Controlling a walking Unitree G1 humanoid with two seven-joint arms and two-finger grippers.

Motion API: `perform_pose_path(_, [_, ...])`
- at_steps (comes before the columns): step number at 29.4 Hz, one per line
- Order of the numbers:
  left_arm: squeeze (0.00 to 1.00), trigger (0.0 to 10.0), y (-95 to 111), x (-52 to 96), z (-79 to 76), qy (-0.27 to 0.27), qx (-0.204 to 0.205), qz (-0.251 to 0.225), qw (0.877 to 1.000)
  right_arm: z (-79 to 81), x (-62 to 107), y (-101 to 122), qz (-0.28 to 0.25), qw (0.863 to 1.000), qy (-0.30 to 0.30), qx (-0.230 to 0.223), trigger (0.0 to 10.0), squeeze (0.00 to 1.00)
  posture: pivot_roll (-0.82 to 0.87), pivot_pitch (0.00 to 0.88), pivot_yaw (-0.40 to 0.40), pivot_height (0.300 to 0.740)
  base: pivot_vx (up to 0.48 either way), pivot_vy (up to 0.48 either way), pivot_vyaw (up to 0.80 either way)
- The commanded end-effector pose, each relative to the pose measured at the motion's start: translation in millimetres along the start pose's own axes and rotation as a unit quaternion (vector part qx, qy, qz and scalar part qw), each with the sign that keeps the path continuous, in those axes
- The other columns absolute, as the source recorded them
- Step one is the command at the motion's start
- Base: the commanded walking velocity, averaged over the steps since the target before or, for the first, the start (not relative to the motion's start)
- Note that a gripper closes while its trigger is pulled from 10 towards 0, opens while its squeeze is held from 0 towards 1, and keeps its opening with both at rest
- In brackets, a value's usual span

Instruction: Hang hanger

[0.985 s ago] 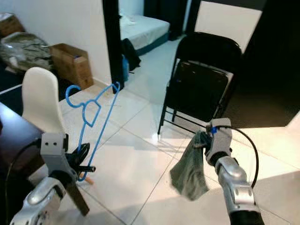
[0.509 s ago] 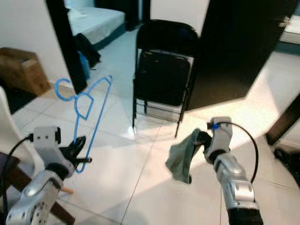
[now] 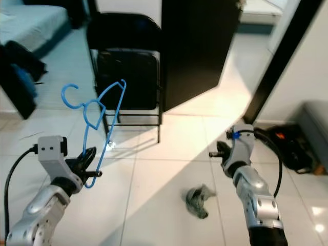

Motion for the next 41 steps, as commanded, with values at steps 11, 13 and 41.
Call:
perform_pose_path(11, [0.00,10.0,-3.6,-2.3,-4.9,-0.027,0.012,0.011,0.999,19.0,-6.9,64.9,-0.091,0.937,0.140,-0.308,0.0,0.00,0.03,0.027,-0.015,0.740,0.000,0.000,-0.78])
perform_pose_path(13, [0.00,10.0,-3.6,-2.0,-4.1,-0.027,0.015,0.012,0.999,20.0,6.4,111.4,-0.174,0.882,0.207,-0.387,0.0,0.00,0.05,0.024,-0.006,0.740,0.000,0.000,-0.79])
perform_pose_path(41, [0.00,10.0,-1.2,-9.1,20.0,0.034,0.010,-0.004,0.999,100.9,13.1,153.5,-0.199,0.883,0.348,-0.244,10.0,0.00,0.15,0.000,-0.035,0.740,0.000,0.000,-0.15])
Point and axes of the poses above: a point about 5 cm out from each wrist's last joint towards the gripper, its own x axis pointing back from the gripper into the wrist, its own y axis along the axis of the wrist's last joint, z = x × y, the point moved 6 cm from there along -x, pointing out of the wrist towards the gripper, and after that the axes turned 6 degrees about -x, right-handed, at the moved point
